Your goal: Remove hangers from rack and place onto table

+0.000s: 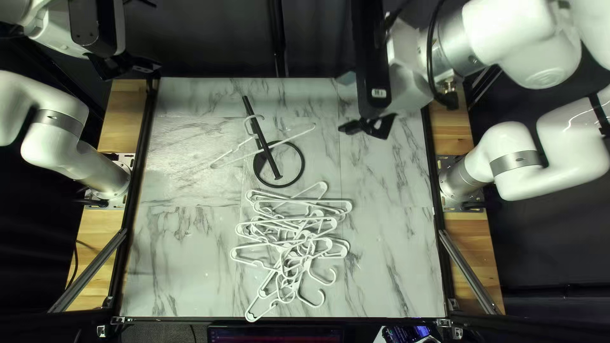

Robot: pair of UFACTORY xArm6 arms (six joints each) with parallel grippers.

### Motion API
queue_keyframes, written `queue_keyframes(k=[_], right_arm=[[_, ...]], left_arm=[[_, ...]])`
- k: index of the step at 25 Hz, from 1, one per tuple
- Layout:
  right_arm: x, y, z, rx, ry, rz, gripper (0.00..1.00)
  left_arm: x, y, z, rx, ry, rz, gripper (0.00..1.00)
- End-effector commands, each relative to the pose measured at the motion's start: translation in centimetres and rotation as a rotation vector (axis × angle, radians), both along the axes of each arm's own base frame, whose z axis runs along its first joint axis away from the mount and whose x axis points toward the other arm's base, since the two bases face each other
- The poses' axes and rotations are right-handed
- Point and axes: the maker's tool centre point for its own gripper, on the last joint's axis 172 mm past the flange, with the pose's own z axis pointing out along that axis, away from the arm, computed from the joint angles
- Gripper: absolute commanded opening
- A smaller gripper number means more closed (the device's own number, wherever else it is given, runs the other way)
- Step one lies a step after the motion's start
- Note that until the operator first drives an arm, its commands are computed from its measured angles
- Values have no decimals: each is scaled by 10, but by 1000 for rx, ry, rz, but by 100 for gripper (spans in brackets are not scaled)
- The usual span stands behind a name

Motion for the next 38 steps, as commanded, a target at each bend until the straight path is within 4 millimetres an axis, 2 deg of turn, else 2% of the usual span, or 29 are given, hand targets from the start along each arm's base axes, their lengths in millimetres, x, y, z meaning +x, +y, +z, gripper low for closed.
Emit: queue_keyframes(k=[1, 2, 5, 8, 9, 13, 18, 21, 25, 28, 37, 38], right_arm=[[0, -1, -35, 23, 16, 43, 100], [3, -4, -52, 25, 26, 59, 100], [19, -11, -80, 7, 46, 101, 100], [34, -23, -96, -24, 65, 136, 100], [36, -25, -98, -30, 68, 139, 100], [37, -57, -115, -86, 75, 96, 100], [43, -86, -149, -101, 77, 80, 100], [51, -91, -157, -100, 69, 82, 100], [70, -101, -176, -89, 69, 100, 100], [77, -103, -190, -78, 83, 114, 100], [89, -101, -207, -50, 110, 147, 100], [90, -101, -207, -48, 111, 150, 95]], left_arm=[[0, 0, 0, 0, 0, 0, 100], [0, 0, 0, 0, 0, 0, 100], [0, 0, 0, 0, 0, 0, 100], [0, 0, 0, 0, 0, 0, 100], [0, 0, 0, 0, 0, 0, 100], [0, 0, 0, 0, 0, 0, 100], [0, 0, 0, 0, 0, 0, 100], [0, 0, 0, 0, 0, 0, 100], [0, 0, 0, 0, 0, 0, 100], [0, 0, 0, 0, 0, 0, 100], [0, 0, 0, 0, 0, 0, 100], [0, 0, 0, 0, 0, 0, 100]])
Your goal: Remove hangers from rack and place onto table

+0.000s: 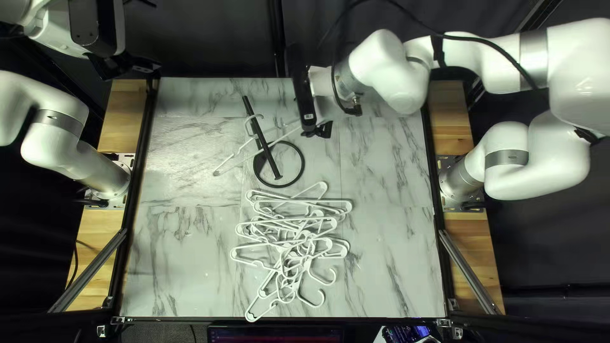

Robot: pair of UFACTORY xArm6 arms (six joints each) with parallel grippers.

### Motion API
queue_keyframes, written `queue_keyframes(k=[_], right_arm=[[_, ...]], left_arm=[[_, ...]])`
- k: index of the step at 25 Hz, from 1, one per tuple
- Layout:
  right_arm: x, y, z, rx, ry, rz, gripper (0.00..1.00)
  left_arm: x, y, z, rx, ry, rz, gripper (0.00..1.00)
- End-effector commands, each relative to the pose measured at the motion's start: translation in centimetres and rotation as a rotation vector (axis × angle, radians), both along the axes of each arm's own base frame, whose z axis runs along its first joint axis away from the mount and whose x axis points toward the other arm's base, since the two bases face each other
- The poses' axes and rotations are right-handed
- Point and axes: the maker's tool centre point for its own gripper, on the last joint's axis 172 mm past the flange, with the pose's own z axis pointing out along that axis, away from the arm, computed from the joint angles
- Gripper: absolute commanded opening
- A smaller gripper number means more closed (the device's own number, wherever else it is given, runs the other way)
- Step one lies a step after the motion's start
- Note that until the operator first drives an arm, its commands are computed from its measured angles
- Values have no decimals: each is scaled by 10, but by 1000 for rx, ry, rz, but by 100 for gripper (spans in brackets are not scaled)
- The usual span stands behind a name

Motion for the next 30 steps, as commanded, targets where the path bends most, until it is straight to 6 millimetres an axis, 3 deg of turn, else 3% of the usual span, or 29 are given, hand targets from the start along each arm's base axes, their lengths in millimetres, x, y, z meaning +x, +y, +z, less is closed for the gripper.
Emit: queue_keyframes(k=[1, 3, 4, 6, 9, 13, 18, 24, 30], right_arm=[[3, 2, -3, 8, 8, 12, 93], [3, 2, -4, 12, 12, 17, 75], [3, 1, -6, 15, 14, 19, 57], [4, 1, -7, 18, 16, 22, 8], [6, 1, -10, 23, 18, 28, 1], [8, 0, -9, 25, 15, 32, 0], [12, 7, 10, 14, -3, 27, 0], [11, 37, 37, -16, -43, 5, 0], [3, 82, 40, -51, -72, -13, 0]], left_arm=[[0, 0, 0, 0, 0, 0, 100], [0, 0, 0, 0, 0, 0, 100], [0, 0, 0, 0, 0, 0, 100], [0, 0, 0, 0, 0, 0, 100], [0, 0, 0, 0, 0, 0, 100], [0, 0, 0, 0, 0, 0, 100], [0, 0, 0, 0, 0, 0, 100], [0, 0, 0, 0, 0, 0, 100], [0, 0, 0, 0, 0, 0, 100]])
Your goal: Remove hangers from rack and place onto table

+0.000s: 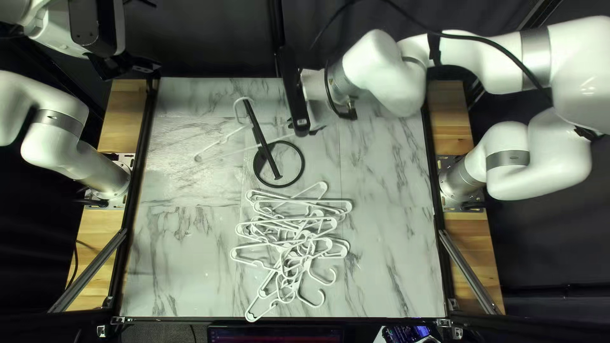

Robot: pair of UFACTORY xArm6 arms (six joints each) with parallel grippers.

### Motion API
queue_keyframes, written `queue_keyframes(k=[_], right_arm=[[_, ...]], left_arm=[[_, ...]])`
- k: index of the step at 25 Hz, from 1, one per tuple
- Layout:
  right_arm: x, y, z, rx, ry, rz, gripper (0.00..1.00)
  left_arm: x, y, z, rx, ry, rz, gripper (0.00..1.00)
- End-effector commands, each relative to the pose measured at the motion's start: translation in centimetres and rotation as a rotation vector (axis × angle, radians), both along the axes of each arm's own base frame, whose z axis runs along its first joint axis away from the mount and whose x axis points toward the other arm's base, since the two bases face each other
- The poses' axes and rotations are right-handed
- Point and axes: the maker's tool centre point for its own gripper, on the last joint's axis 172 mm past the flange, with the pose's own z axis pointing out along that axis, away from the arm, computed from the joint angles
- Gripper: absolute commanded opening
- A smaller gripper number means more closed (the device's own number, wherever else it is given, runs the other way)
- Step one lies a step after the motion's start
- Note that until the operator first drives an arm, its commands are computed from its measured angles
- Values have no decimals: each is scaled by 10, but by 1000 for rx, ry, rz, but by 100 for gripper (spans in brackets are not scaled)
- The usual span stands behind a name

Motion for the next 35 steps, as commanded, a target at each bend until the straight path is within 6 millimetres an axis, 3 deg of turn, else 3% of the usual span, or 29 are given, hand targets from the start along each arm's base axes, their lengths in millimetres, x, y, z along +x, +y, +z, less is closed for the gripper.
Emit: queue_keyframes(k=[1, 6, 14, 20, 35], right_arm=[[-5, 35, 5, -30, -33, -9, 0], [-10, 71, 2, -56, -47, -20, 0], [-51, 119, -4, -61, -40, -53, 0], [-66, 159, -7, -26, 0, -47, 0], [-68, 161, -5, -4, 7, -49, 0]], left_arm=[[0, 0, 0, 0, 0, 0, 100], [0, 0, 0, 0, 0, 0, 100], [0, 0, 0, 0, 0, 0, 100], [0, 0, 0, 0, 0, 0, 100], [0, 0, 0, 0, 0, 0, 100]])
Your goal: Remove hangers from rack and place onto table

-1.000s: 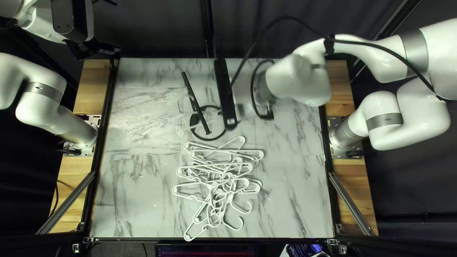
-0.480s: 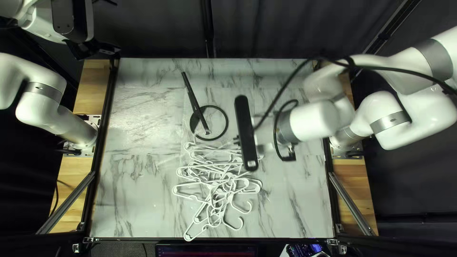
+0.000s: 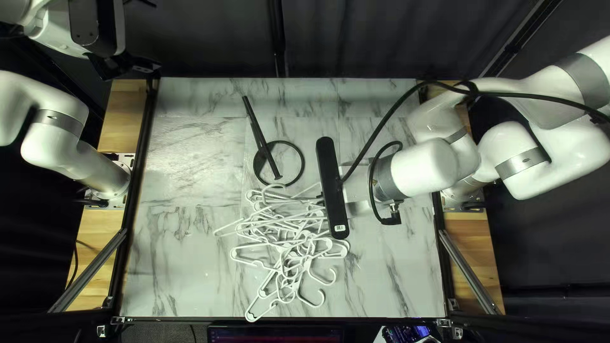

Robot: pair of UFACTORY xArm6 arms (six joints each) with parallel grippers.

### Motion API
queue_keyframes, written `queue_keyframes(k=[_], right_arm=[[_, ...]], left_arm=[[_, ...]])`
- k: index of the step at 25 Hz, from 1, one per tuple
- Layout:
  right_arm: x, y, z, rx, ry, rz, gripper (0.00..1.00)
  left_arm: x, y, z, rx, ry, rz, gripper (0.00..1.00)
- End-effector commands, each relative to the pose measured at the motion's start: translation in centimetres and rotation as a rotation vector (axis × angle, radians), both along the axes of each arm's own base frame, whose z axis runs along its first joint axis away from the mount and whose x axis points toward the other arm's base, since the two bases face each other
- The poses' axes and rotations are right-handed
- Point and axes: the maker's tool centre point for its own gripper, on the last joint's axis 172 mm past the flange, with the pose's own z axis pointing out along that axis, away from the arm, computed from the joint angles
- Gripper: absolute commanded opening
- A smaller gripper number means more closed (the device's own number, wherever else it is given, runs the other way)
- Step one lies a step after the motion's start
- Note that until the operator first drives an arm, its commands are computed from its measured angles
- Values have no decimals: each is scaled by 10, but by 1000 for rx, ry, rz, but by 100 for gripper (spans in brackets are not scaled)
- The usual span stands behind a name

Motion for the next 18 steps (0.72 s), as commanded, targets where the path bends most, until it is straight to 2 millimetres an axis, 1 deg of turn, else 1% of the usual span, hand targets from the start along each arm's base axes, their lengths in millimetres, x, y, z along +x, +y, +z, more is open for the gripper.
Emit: queue_keyframes(k=[1, 3, 5, 6, 10, 11, 12, 15, 18], right_arm=[[0, 0, 0, 0, 0, 0, 0], [-1, 7, -8, -3, -11, -16, 0], [-1, 12, -17, -51, -54, -116, 0], [-1, 14, -20, -83, -73, -153, 0], [-1, 22, -45, -270, -137, -314, 0], [-3, 21, -49, -294, -137, -335, 0], [-5, 17, -59, -335, -130, -368, 0], [-10, 6, -76, -405, -115, -400, 0], [-12, 1, -81, -467, -110, -405, 0]], left_arm=[[0, 0, 0, 0, 0, 0, 100], [0, 0, 0, 0, 0, 0, 100], [0, 0, 0, 0, 0, 0, 100], [0, 0, 0, 0, 0, 0, 100], [0, 0, 0, 0, 0, 0, 100], [0, 0, 0, 0, 0, 0, 100], [0, 0, 0, 0, 0, 0, 100], [0, 0, 0, 0, 0, 0, 100], [0, 0, 0, 0, 0, 0, 100]])
